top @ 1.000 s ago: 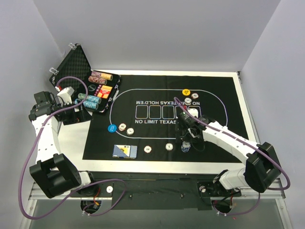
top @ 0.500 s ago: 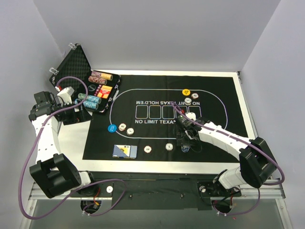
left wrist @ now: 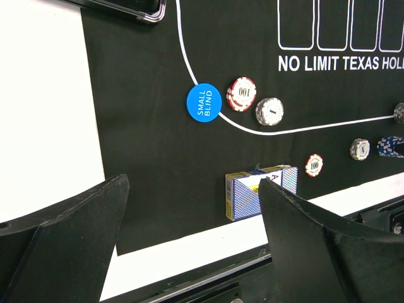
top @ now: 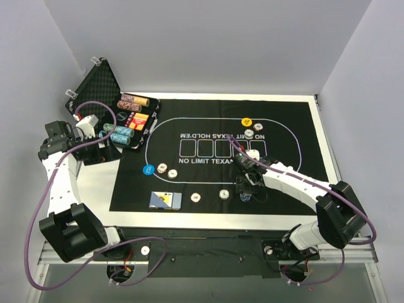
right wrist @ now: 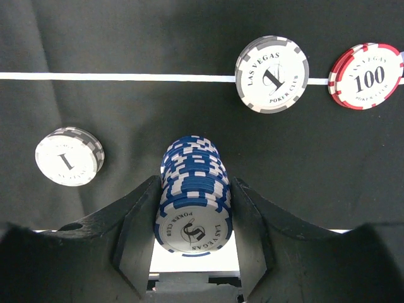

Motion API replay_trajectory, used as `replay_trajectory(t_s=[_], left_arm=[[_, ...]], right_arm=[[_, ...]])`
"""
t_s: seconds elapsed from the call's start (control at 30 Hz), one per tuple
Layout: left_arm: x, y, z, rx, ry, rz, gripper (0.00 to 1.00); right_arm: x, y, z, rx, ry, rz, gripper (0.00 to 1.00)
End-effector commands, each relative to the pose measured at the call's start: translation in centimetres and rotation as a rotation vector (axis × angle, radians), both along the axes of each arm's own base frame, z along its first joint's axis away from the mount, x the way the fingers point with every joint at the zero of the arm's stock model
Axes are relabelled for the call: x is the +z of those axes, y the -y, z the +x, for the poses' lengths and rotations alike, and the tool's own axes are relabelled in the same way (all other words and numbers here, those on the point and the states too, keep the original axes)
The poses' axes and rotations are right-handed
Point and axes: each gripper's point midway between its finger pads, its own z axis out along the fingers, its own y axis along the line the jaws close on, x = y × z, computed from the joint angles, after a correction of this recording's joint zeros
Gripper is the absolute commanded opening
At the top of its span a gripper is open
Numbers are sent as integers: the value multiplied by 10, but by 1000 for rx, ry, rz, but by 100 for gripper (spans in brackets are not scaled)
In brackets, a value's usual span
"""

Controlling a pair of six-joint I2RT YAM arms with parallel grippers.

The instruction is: Distribute texas hold em gaming equipment

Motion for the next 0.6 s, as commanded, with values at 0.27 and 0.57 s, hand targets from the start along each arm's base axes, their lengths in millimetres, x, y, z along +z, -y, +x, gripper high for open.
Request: replay_trajectory(t_s=[0.27,0.57], left_arm=[[17,-2,6,-13,65,18,95],[12,0,4,-15,56,8,95]], right_arm=[[6,5,-5,-37,-8,13,34],[39,2,0,-35,48,47,31]])
